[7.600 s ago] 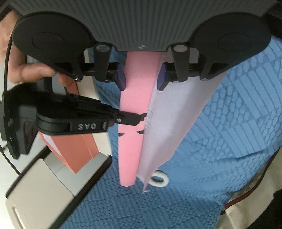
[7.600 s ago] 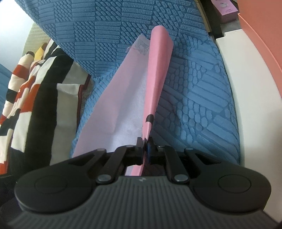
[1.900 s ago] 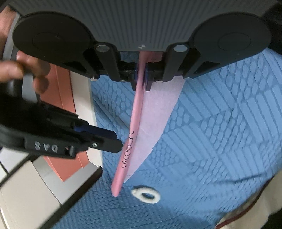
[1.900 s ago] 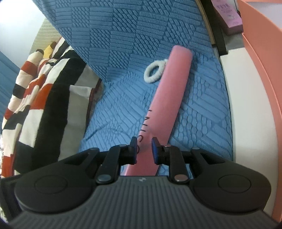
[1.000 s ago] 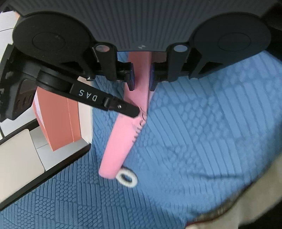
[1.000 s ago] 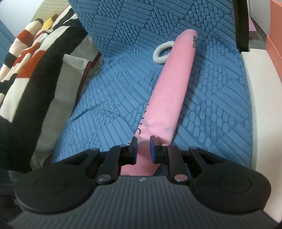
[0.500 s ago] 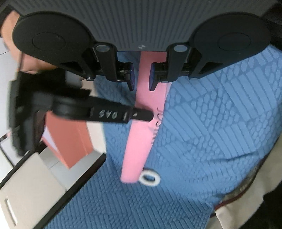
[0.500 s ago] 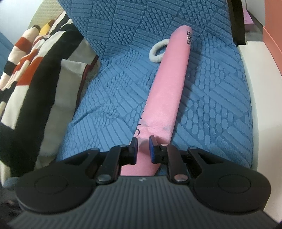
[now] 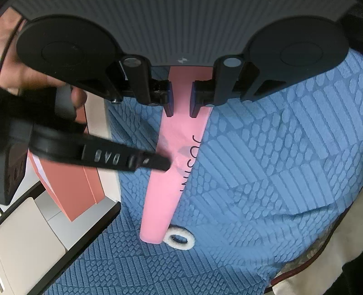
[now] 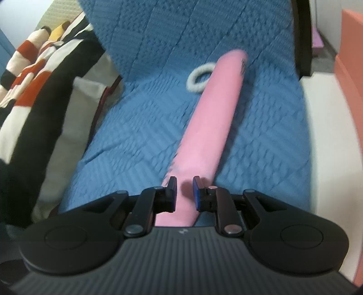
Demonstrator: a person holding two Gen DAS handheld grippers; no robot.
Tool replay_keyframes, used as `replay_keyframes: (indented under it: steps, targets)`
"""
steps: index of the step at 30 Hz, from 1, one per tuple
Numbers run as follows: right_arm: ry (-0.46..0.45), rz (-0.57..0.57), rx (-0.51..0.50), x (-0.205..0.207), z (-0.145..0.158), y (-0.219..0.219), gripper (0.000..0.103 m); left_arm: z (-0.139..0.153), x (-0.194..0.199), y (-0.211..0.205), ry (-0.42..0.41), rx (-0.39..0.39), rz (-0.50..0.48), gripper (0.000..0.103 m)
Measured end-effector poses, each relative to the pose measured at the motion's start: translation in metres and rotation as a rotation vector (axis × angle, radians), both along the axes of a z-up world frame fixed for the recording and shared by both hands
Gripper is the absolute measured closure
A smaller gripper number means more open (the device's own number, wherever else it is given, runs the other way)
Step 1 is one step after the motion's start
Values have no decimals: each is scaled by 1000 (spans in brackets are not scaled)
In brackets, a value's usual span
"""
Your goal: Fold shopping bag
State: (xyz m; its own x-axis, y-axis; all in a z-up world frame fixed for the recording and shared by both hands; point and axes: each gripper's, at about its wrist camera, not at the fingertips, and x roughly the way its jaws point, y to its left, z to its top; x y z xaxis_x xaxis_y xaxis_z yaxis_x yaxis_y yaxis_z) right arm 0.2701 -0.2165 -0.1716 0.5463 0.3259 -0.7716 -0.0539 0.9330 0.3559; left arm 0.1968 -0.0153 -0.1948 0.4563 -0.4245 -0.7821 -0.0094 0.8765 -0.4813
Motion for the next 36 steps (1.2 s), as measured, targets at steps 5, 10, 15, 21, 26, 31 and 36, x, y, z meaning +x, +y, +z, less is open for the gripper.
replay_keyframes:
  steps: [5, 10, 15, 21, 26, 31, 36]
  targets:
    - [-32, -85, -29, 15, 5, -13, 63, 1, 4, 1, 16, -3, -11, 85]
    - [-32, -111, 4, 35, 6, -18, 61, 0, 7, 5, 29, -19, -12, 85]
    - [-30, -87, 32, 52, 2, -16, 61, 0, 9, 5, 31, -21, -24, 85]
    - [-6, -68, 128, 68, -8, -21, 59, 0, 10, 7, 36, -31, -20, 85]
    - [0, -71, 215, 71, -10, -28, 61, -1, 9, 8, 34, -36, -15, 86]
    - [-62, -22, 229, 60, 6, -27, 76, -2, 8, 8, 31, -42, -6, 86]
    - [-114, 12, 280, 44, 24, -32, 85, -2, 7, 8, 27, -47, 7, 86]
